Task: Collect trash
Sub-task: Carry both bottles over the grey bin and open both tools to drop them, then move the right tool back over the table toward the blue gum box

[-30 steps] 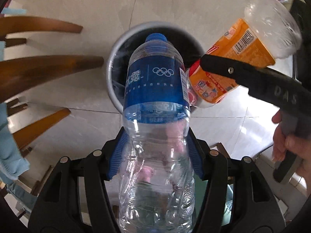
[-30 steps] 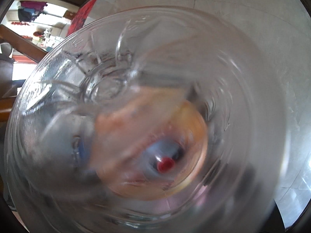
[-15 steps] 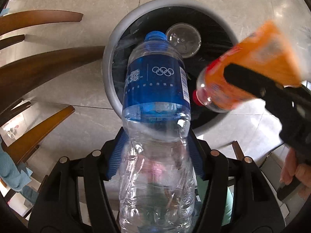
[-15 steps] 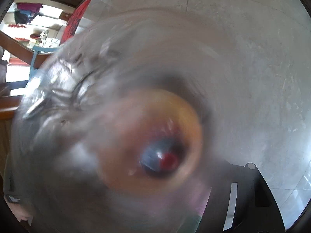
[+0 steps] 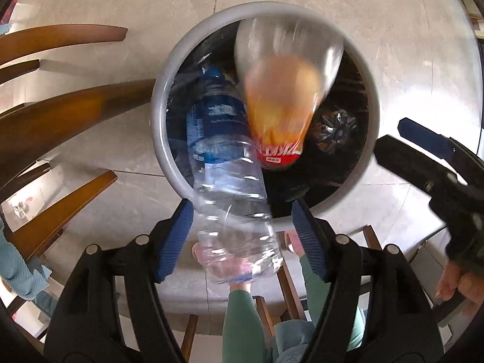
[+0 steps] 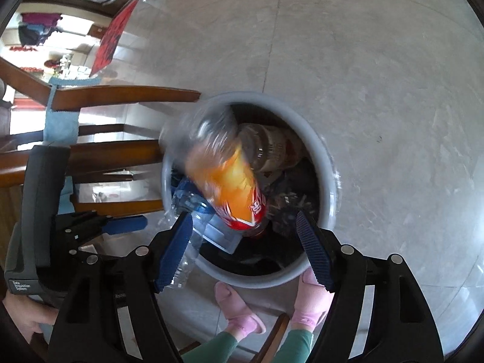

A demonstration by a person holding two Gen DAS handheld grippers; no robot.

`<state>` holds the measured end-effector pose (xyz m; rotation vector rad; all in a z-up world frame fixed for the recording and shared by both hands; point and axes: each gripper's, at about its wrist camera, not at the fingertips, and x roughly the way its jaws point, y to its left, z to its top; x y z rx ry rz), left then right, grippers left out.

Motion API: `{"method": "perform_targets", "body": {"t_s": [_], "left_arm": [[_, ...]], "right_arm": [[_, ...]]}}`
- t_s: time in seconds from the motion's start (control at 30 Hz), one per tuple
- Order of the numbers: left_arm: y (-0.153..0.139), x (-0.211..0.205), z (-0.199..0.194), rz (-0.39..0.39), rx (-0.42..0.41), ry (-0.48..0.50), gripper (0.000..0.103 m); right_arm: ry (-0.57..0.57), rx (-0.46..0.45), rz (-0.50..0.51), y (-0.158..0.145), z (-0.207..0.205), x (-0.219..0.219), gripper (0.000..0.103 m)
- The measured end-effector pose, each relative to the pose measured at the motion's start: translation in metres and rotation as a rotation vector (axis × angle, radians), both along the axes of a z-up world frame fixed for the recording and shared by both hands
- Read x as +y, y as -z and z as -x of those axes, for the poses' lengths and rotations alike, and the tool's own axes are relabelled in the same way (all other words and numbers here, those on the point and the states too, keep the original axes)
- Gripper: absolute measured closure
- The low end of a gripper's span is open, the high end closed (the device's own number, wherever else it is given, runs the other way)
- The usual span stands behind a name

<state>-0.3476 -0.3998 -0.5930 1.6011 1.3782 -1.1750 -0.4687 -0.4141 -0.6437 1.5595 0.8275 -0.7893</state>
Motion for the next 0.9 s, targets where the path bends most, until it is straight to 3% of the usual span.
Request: {"method": "perform_targets", "body": {"t_s": [0.3, 0.57, 0.67, 0.9], "left_arm": [[-0.017, 0.0, -0.014, 0.038, 0.008, -0.04, 0.038], [-0.05, 0.004, -0.019, 0.068, 0.021, -0.044, 0.038], [-0.077, 0.006, -0.016, 0.102, 0.037, -0.034, 0.038], [-0.176, 0.017, 0.001, 0.221, 0.072, 0.036, 0.038]], "right_arm": [[0.036, -0.007, 0.012, -0.008, 0.013, -0.004, 0.031], [0.024, -0.03, 0.025, -0.042, 0.017, -0.01, 0.031], [-0.002, -0.042, 0.031, -0.063, 0.019, -0.014, 0.029], [-0.055, -0.047, 0.067, -0.134, 0.032, -0.019, 0.026]]}}
